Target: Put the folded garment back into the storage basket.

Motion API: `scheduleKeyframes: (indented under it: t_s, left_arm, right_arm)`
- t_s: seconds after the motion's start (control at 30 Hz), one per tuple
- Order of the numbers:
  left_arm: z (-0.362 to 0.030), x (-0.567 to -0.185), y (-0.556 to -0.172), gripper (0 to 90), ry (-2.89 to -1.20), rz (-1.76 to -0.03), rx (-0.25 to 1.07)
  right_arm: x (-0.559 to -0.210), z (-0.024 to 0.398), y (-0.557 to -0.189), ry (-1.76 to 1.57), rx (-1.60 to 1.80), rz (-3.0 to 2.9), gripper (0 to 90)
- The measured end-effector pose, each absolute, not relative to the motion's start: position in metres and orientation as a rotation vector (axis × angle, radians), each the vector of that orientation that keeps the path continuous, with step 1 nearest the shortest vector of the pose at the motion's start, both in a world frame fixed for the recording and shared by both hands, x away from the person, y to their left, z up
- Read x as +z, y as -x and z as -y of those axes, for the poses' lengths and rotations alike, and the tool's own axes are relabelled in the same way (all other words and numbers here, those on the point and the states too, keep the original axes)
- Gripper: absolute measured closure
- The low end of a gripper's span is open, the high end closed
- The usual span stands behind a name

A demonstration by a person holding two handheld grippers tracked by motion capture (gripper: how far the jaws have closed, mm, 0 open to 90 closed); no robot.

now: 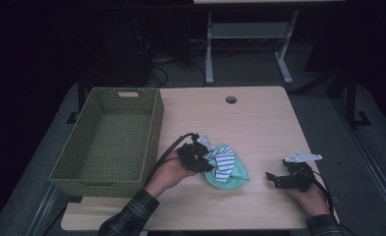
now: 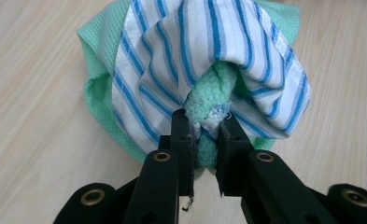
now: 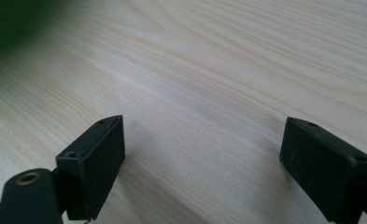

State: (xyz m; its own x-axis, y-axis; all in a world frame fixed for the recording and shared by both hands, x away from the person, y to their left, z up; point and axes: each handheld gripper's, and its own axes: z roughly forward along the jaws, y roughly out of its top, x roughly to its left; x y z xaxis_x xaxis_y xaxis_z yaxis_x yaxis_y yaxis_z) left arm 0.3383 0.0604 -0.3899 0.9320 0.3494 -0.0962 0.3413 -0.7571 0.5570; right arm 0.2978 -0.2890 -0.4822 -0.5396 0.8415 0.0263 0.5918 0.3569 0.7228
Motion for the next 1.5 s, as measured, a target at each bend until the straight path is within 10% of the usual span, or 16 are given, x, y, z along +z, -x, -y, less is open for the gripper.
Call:
scheduleKeyframes:
  t_s: [1.5]
  left_arm:
    - [-0.131, -0.303, -0.362, 78.8, -2.378, -0.599, 0.144]
  right_arm:
    - [-0.483, 0.288, -0.3, -1.315, 0.953, -2.267, 2.2]
